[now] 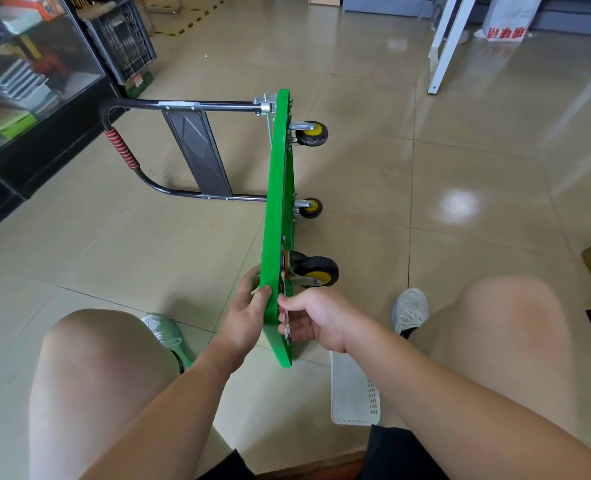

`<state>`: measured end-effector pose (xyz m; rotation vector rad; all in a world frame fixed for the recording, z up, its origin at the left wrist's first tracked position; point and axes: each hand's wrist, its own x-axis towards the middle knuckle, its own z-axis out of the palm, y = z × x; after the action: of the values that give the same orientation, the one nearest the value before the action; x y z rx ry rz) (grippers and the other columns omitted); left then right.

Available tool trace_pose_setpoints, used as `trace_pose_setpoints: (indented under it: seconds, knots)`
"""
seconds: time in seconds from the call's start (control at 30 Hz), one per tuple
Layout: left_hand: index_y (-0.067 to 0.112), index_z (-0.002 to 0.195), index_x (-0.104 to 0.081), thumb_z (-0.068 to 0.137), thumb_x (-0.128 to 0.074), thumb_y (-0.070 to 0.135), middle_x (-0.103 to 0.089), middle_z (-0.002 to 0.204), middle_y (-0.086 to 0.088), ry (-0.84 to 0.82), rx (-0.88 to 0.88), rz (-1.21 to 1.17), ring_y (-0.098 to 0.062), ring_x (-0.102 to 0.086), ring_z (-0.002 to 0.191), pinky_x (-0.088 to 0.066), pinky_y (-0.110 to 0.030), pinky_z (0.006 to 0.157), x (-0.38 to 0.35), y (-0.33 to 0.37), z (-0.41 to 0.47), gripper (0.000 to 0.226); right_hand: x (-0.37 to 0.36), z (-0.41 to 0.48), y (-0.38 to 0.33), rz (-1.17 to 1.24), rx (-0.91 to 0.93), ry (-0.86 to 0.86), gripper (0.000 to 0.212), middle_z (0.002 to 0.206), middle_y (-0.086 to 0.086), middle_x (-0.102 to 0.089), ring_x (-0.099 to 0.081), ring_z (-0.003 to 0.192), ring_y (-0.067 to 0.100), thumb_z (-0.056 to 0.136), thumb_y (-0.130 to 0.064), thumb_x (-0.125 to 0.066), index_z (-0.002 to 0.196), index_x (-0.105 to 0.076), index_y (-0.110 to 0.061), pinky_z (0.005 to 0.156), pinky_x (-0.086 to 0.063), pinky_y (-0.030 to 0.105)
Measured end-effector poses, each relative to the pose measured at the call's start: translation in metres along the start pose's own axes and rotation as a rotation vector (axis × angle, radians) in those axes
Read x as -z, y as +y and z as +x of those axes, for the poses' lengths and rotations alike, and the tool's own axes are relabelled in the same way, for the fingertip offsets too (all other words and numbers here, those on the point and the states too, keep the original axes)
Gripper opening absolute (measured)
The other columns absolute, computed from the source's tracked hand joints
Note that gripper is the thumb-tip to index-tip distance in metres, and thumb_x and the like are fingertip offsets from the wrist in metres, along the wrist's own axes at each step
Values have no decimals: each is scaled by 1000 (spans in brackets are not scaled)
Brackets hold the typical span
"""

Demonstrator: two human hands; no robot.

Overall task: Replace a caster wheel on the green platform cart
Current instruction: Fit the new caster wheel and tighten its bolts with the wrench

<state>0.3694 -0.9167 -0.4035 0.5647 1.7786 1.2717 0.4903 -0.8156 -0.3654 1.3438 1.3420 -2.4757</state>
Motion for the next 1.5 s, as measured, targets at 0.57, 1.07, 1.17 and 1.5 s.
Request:
trace_pose_setpoints:
  seconds: [0.57, 1.07, 1.17, 1.5]
  knots:
    - [49, 140, -48, 92, -45, 47, -68, 128, 6, -29, -10, 3, -16, -65, 119, -49, -47, 109, 1, 5, -5, 48, 32, 22, 52, -387, 82, 143, 14, 94, 9, -77, -73, 76, 19, 95, -10, -68, 106, -77, -10, 78, -63, 35]
    - [43, 144, -46, 111, -42, 26, -68, 125, 10, -21, -13, 23, -11, -65, 116, -51, -24, 91, 3, -1, -1, 38, 28, 65, 56, -604, 192, 238, 18, 91, -8, -78, -71, 88, 15, 89, -22, -75, 106, -79, -25, 95, -56, 38]
    - [41, 145, -45, 111, -40, 23, -66, 129, 7, -20, -11, 30, -11, -64, 117, -50, -25, 92, 3, -1, 0, 39, 26, 66, 55, -686, 206, 208, 19, 97, -8, -78, -71, 95, 16, 90, -23, -73, 108, -79, -27, 97, -54, 39]
    - [42, 142, -48, 108, -45, 27, -71, 120, 8, -15, -16, 3, -12, -67, 111, -52, -28, 90, 1, 1, -1, 37, 13, 27, 37, -423, 116, 160, 12, 85, 15, -76, -75, 73, 31, 92, -15, -70, 98, -77, -7, 75, -63, 42]
